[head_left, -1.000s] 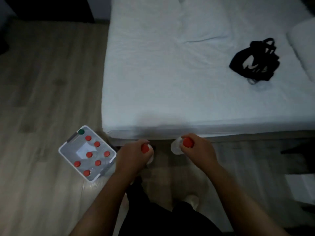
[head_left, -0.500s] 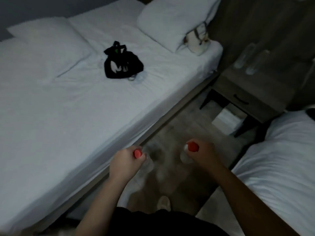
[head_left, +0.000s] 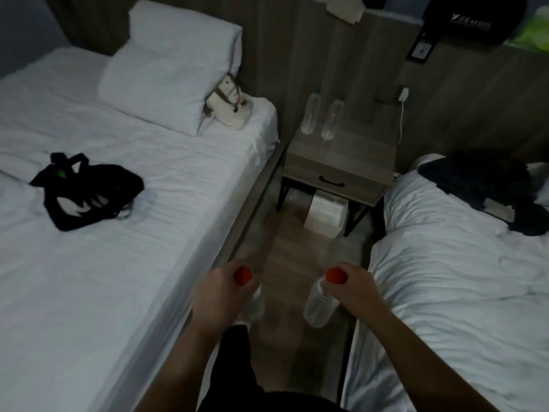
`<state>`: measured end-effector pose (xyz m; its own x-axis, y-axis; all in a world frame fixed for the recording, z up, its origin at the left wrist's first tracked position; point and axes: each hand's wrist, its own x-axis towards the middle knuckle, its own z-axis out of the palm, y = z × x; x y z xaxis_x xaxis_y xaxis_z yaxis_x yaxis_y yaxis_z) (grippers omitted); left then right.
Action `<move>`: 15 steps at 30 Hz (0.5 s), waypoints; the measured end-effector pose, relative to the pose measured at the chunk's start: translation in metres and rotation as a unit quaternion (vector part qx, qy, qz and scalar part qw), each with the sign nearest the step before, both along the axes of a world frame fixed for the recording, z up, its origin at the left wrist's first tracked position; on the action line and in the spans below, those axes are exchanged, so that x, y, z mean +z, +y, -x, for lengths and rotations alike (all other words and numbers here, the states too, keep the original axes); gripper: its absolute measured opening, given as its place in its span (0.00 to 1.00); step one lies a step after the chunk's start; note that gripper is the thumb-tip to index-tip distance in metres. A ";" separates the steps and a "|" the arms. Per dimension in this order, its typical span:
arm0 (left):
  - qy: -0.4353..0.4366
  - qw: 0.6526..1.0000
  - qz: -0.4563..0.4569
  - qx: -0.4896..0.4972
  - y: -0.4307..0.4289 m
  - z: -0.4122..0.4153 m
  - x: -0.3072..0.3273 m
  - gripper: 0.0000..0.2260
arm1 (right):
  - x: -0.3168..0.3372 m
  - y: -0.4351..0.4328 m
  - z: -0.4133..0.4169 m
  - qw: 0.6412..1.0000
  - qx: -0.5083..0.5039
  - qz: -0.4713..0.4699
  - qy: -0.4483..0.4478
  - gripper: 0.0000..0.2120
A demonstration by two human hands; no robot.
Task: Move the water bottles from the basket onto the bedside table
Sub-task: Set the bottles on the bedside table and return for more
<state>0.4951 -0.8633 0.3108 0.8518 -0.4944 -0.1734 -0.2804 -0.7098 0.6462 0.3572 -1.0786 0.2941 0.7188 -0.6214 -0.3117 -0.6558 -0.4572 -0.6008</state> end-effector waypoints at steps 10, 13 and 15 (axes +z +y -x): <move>-0.015 0.990 -0.020 -0.138 -0.082 -0.161 0.008 0.11 | 0.009 -0.042 -0.122 0.993 -0.110 0.011 -0.041 0.08; -0.028 0.989 -0.005 -0.147 -0.108 -0.190 0.010 0.12 | 0.008 -0.055 -0.146 0.987 -0.139 0.007 -0.074 0.08; -0.022 0.990 0.007 -0.142 -0.127 -0.205 0.009 0.10 | 0.007 -0.068 -0.159 0.986 -0.143 -0.013 -0.083 0.06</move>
